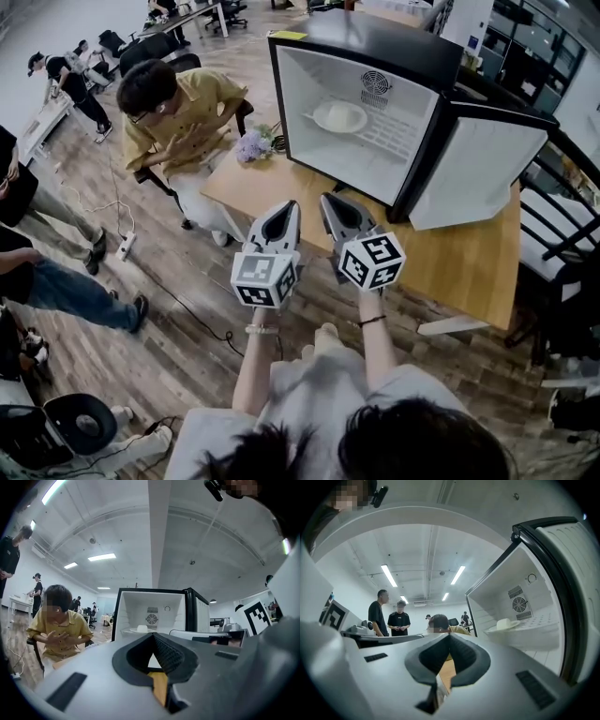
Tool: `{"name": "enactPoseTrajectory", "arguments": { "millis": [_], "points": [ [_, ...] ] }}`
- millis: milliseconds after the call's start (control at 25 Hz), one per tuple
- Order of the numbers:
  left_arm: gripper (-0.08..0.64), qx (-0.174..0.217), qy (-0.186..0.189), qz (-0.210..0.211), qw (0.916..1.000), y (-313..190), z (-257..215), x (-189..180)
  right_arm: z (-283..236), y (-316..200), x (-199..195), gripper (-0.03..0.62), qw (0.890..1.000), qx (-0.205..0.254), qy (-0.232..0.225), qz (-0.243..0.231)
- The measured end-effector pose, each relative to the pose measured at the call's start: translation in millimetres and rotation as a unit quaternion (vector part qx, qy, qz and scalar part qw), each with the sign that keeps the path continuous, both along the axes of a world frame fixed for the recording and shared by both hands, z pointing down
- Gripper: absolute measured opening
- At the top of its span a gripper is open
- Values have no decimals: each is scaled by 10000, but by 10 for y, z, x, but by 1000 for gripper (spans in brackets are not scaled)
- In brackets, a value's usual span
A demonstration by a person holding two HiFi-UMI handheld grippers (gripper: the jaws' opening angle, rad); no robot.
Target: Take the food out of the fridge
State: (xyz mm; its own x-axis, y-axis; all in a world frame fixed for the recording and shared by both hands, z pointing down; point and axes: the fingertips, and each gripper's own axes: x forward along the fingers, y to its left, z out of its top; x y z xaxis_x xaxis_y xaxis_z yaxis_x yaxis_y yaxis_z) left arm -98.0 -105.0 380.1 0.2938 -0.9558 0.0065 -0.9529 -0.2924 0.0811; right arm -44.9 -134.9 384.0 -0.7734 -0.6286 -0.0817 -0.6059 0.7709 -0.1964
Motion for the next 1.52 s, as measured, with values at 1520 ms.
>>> {"name": "enactPoseTrajectory", "arguments": {
  "millis": [1520],
  "points": [
    [8, -403, -3, 1351, 9900, -1854, 236, 3, 298, -1670, 64, 9, 9799, -1107, -1085, 1258]
  ]
}}
